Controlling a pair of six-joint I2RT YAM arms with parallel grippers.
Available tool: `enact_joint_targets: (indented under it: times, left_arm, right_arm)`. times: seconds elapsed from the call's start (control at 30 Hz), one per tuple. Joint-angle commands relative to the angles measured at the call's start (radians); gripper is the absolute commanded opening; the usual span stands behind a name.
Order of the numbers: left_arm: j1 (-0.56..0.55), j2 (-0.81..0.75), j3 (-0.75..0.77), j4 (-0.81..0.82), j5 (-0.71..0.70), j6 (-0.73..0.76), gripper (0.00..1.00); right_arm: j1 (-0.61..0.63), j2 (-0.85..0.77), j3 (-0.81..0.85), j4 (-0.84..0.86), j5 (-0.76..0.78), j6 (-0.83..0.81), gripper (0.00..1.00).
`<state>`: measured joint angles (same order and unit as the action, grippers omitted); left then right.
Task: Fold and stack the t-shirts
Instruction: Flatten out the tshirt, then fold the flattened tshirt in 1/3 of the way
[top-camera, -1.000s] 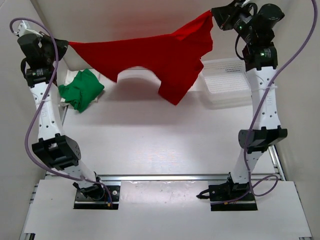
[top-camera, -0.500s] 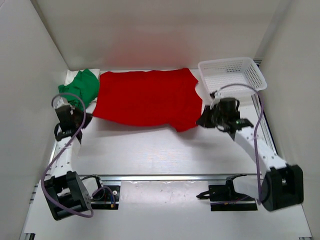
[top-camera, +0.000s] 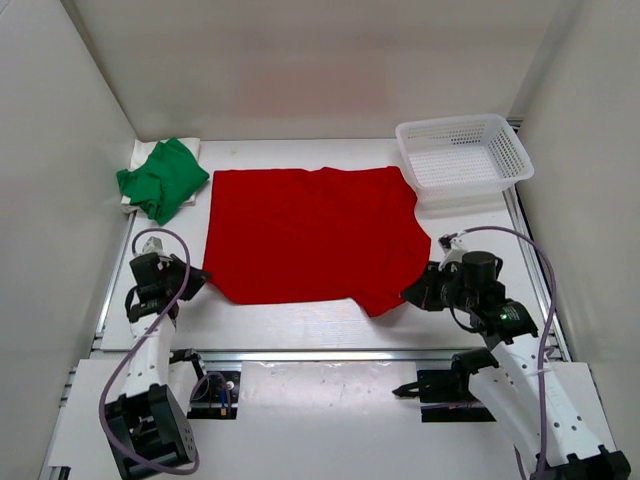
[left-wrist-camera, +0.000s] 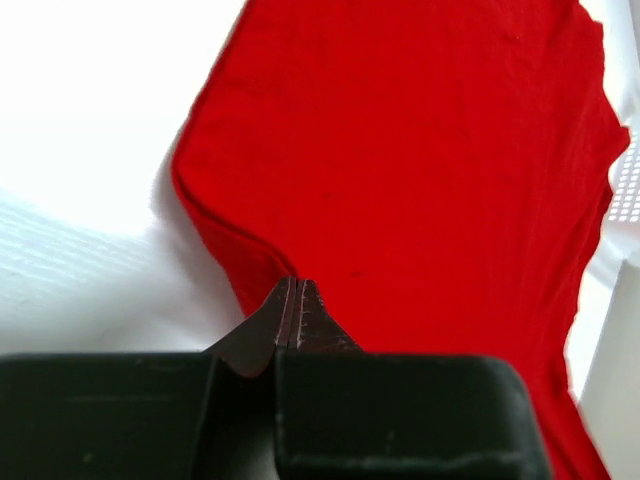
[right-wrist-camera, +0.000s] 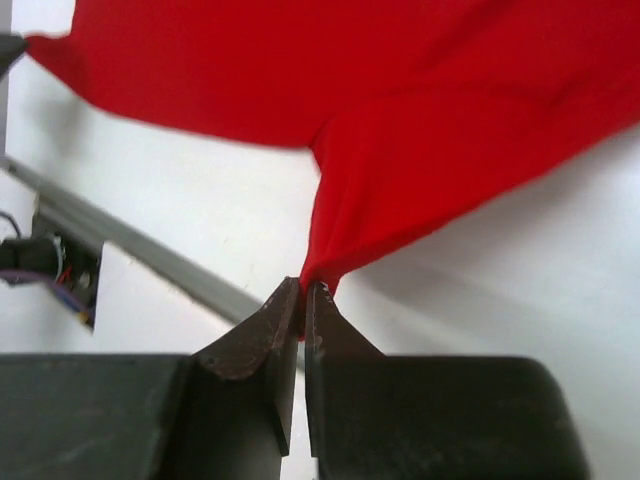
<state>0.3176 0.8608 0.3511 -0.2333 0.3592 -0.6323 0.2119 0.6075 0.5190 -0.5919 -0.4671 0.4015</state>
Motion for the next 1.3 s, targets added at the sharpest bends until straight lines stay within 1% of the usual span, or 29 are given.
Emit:
enact_joint_targets:
  times: [0.0, 0.03, 0.1, 0.17, 0.2, 0.3, 0.37, 0.43, 0.5, 0.57, 0.6, 0.7, 0.77, 0.9, 0.97, 1.07, 1.17, 1.27]
  left_arm:
    - [0.027, -0.057, -0.001, -0.089, 0.023, 0.081, 0.00]
    - [0.041, -0.063, 0.009, -0.096, 0.035, 0.094, 0.00]
    - [0.044, -0.065, 0.031, -0.129, 0.002, 0.120, 0.00]
    - [0.026, -0.048, 0.043, -0.121, -0.031, 0.114, 0.00]
    - [0.015, -0.030, 0.051, -0.092, -0.034, 0.091, 0.00]
    - [0.035, 0.029, 0.045, 0.004, -0.005, -0.002, 0.00]
    - [0.040, 0.107, 0.061, 0.087, 0.029, -0.046, 0.00]
    - [0.032, 0.174, 0.090, 0.113, 0.017, -0.087, 0.00]
    - [0.037, 0.231, 0.100, 0.170, 0.035, -0.133, 0.00]
    - [0.038, 0.302, 0.115, 0.221, 0.043, -0.179, 0.00]
    - [0.037, 0.319, 0.126, 0.251, 0.040, -0.196, 0.00]
    - [0.000, 0.392, 0.218, 0.258, -0.017, -0.199, 0.00]
    - [0.006, 0.429, 0.253, 0.259, -0.025, -0.208, 0.00]
    - [0.024, 0.513, 0.305, 0.272, -0.035, -0.208, 0.00]
    - [0.018, 0.544, 0.324, 0.272, -0.043, -0.187, 0.00]
    - [0.011, 0.598, 0.354, 0.276, -0.071, -0.201, 0.00]
    - [-0.003, 0.647, 0.373, 0.270, -0.092, -0.198, 0.00]
    - [0.003, 0.692, 0.381, 0.281, -0.080, -0.205, 0.00]
  right_arm:
    - [0.073, -0.026, -0.022, -0.071, 0.073, 0.127, 0.00]
    - [0.072, -0.032, -0.030, -0.075, 0.073, 0.140, 0.00]
    - [0.029, -0.075, -0.063, -0.091, 0.048, 0.157, 0.00]
    - [-0.023, -0.081, -0.059, -0.080, 0.041, 0.155, 0.00]
    - [-0.049, -0.071, -0.066, -0.048, 0.053, 0.154, 0.00]
    - [-0.063, 0.021, -0.060, 0.070, 0.087, 0.145, 0.00]
    - [-0.103, 0.121, -0.065, 0.185, 0.073, 0.131, 0.00]
    - [-0.184, 0.211, -0.057, 0.272, 0.041, 0.120, 0.00]
    - [-0.207, 0.316, -0.028, 0.343, 0.051, 0.123, 0.00]
    - [-0.204, 0.447, 0.016, 0.414, 0.079, 0.117, 0.00]
    - [-0.201, 0.475, 0.056, 0.429, 0.079, 0.122, 0.00]
    - [-0.183, 0.601, 0.145, 0.501, 0.125, 0.135, 0.00]
    - [-0.174, 0.658, 0.206, 0.515, 0.149, 0.128, 0.00]
    - [-0.184, 0.751, 0.291, 0.550, 0.137, 0.119, 0.00]
    - [-0.186, 0.794, 0.334, 0.557, 0.157, 0.111, 0.00]
    - [-0.186, 0.854, 0.383, 0.575, 0.136, 0.116, 0.00]
    - [-0.155, 0.920, 0.456, 0.554, 0.180, 0.089, 0.00]
    - [-0.143, 0.980, 0.525, 0.532, 0.197, 0.062, 0.00]
